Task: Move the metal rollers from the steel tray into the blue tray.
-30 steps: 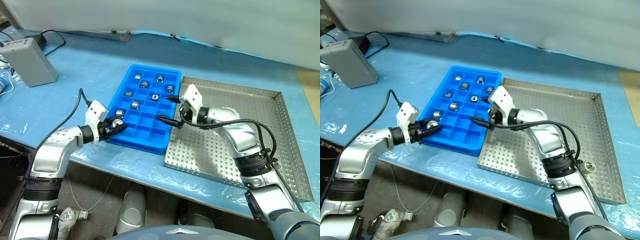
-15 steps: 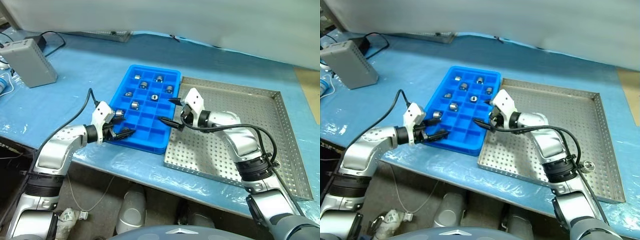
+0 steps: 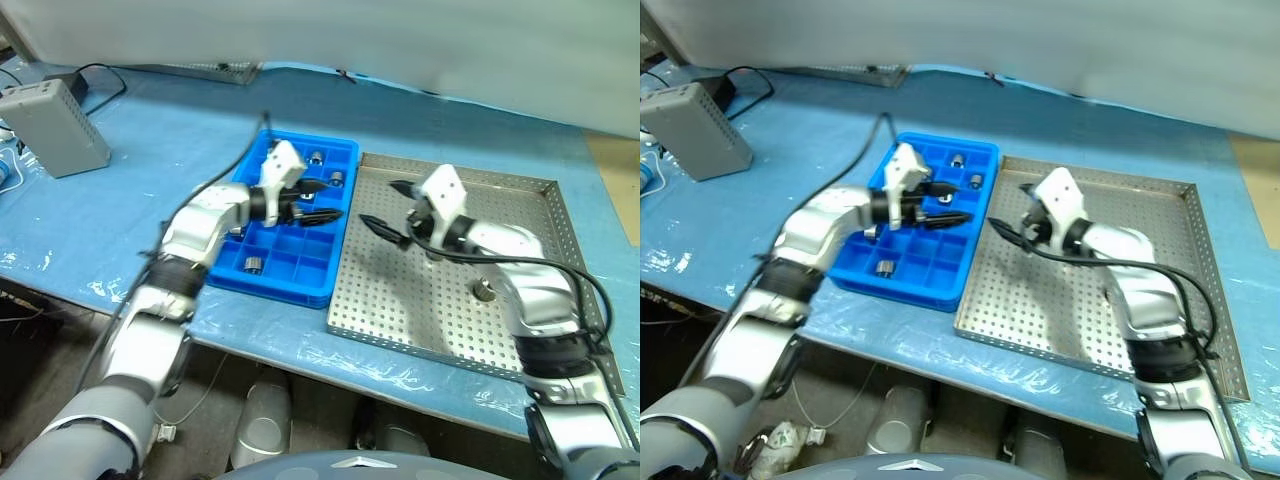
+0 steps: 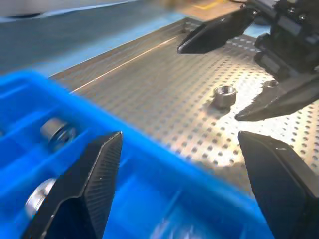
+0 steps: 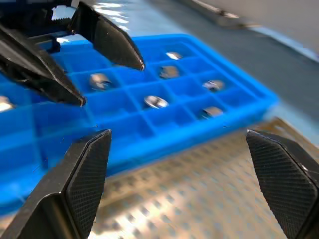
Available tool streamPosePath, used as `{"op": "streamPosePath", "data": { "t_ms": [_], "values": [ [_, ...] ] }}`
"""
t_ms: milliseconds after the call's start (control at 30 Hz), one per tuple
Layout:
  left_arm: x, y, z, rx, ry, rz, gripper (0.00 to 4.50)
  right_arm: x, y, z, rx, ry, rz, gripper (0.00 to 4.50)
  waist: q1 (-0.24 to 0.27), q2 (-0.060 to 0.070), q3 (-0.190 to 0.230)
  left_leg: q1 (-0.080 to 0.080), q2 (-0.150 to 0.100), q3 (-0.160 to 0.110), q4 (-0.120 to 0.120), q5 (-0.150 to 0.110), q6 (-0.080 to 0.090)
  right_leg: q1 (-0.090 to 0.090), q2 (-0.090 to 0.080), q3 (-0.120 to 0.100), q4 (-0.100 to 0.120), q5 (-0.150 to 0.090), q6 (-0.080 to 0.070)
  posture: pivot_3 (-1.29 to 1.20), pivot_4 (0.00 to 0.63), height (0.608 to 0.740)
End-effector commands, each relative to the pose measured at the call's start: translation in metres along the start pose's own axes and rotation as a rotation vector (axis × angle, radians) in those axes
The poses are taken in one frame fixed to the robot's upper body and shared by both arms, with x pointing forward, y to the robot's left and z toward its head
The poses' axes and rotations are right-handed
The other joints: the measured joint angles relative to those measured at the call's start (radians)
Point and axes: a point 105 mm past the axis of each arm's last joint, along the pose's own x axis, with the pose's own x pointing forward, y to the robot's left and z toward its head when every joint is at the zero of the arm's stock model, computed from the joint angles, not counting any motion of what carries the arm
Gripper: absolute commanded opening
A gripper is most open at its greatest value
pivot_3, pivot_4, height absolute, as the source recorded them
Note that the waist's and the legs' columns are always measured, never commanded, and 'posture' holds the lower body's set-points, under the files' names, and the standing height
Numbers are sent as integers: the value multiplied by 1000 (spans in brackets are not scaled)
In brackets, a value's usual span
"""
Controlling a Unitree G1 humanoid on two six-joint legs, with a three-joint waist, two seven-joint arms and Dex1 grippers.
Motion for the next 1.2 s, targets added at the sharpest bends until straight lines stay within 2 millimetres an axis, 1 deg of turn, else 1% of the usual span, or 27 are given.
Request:
{"op": "streamPosePath", "data": {
  "t_ms": [33, 67, 100, 133, 200, 267, 333, 400, 500, 567, 633, 733, 800, 1033, 1200],
  "values": [
    [27, -2, 5, 78, 23, -77, 3891, -23, -7, 14, -27, -35, -103, 4500, -29, 0, 0, -1, 0, 0, 0, -1, 1, 0, 0, 0, 0, 0, 2, 32, 150, 740],
    [34, -4, 5, 88, 31, -97, 3891, -28, -7, 13, -22, -31, -124, 4500, -47, 0, 0, -1, -1, 0, 0, -1, 1, 0, 0, 0, 0, 0, 3, -24, 150, 740],
    [47, -6, 5, 102, 47, -104, 3891, -36, -6, 11, -14, -22, -164, 4500, -62, -1, 0, -2, -1, 0, 0, -1, 2, -1, 0, 0, 0, -1, 4, -83, 150, 740],
    [55, -8, 6, 114, 58, -109, 3891, -42, -5, 9, -8, -14, -192, 4500, -79, -1, 0, -2, -1, 0, 0, -1, 2, -1, 0, 0, -1, -1, 4, -83, 150, 740],
    [65, -10, 6, 124, 68, -109, 3891, -51, -2, 8, 0, -3, -227, 4500, -116, -1, 0, -3, -2, -1, 0, -2, 3, -1, 0, 0, -1, -2, 7, -150, 150, 740],
    [81, -12, 9, 128, 84, -72, 3891, -62, 4, 2, 15, 24, -274, 4500, -142, -1, 0, -3, -3, 0, 0, -3, 4, -1, 0, 0, -2, -3, 8, -197, 150, 740],
    [88, -14, 10, 117, 89, -55, 3891, -69, 8, -1, 26, 37, -303, 4500, -170, -1, 0, -3, -3, -1, 0, -4, 5, 0, 0, -1, -3, -6, 16, -232, 150, 740],
    [95, -13, 4, 118, 132, -1, 3891, -76, 11, -3, 35, 49, -342, 4500, -194, -1, 1, -2, -4, -1, 1, -4, 5, 1, 0, -1, -5, -5, 20, -282, 150, 740],
    [99, -8, -1, 97, 159, 67, 3891, -82, 15, -5, 42, 62, -372, 4500, -213, -1, 0, -1, -5, -1, 1, -5, 7, 5, 0, -1, -10, -3, 25, -308, 150, 740],
    [100, -5, -2, 68, 161, 117, 3891, -85, 16, -6, 46, 71, -388, 4500, -229, -1, 0, 1, -4, -1, 0, -7, 11, 11, 1, -3, -20, 1, 29, -323, 150, 740],
    [101, -2, -4, 45, 164, 164, 3891, -87, 17, -7, 48, 76, -398, 4500, -233, -1, 0, 2, -5, -1, 2, -10, 16, 17, -1, -2, -27, 3, 27, -328, 150, 740],
    [104, -2, -17, -17, 207, 213, 3891, -88, 19, -12, 50, 90, -419, 4500, -239, -1, 0, 1, -5, 0, 4, -13, 22, 20, -3, -2, -34, 5, 24, -341, 150, 740],
    [105, -3, -24, -60, 227, 236, 3891, -87, 21, -12, 55, 89, -424, 4500, -239, 0, 0, 0, -6, 1, 5, -13, 29, 21, -4, -2, -34, 9, 16, -344, 150, 740],
    [119, -21, -27, -64, 249, 181, 3891, -81, 24, -12, 62, 77, -422, 4500, -257, 0, 0, 0, -6, 3, 5, -14, 32, 20, -5, -2, -35, 9, 15, -355, 150, 740],
    [122, -19, -28, -70, 266, 233, 3891, -78, 27, -13, 71, 75, -430, 4500, -260, 0, 0, 1, -5, 3, 6, -14, 32, 20, -5, -2, -35, 9, 15, -378, 150, 740]
  ]
}}
